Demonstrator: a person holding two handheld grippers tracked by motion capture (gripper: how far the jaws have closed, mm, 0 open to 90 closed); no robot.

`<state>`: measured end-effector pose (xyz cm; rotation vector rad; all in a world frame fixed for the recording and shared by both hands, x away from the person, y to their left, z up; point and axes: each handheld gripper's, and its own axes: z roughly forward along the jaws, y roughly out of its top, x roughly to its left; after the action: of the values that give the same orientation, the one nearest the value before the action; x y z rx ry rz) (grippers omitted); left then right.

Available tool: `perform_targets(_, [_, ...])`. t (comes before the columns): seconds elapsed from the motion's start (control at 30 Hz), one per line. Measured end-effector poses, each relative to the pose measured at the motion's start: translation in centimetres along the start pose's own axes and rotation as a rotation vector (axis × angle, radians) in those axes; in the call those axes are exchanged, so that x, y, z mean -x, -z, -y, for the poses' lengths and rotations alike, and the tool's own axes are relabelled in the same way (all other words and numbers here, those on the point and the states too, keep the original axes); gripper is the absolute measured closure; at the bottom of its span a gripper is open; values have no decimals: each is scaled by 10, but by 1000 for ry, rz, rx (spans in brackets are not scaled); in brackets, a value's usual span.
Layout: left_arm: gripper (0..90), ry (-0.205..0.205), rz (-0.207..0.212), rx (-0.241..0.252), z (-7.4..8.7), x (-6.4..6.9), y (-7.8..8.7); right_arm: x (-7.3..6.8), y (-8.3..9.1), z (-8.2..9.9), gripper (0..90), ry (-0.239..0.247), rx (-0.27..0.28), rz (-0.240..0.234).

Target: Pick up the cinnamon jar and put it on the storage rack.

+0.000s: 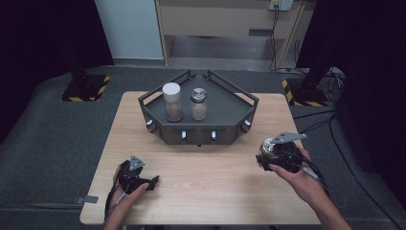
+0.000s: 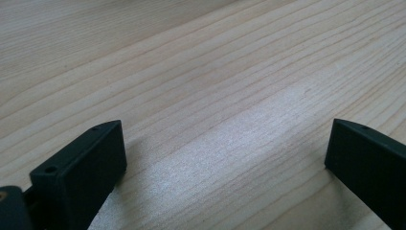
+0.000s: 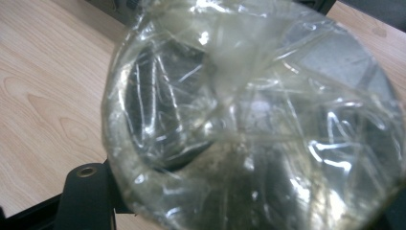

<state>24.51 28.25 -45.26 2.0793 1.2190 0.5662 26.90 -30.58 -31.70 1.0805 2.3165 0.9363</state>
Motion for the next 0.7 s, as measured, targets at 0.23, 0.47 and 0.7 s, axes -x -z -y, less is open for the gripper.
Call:
perform_targets(0.23, [0,-2,3,0,0,-1,0,-1,-5,-11,311,1,1,-8])
perform_targets(0.47, [0,-3,3,-1,0,-1,0,-1,-9,-26,311,9,12,-11])
perform_targets(0.7, [0,-3,3,-1,0,-1,0,0,-12,-43,311,15,19,-5])
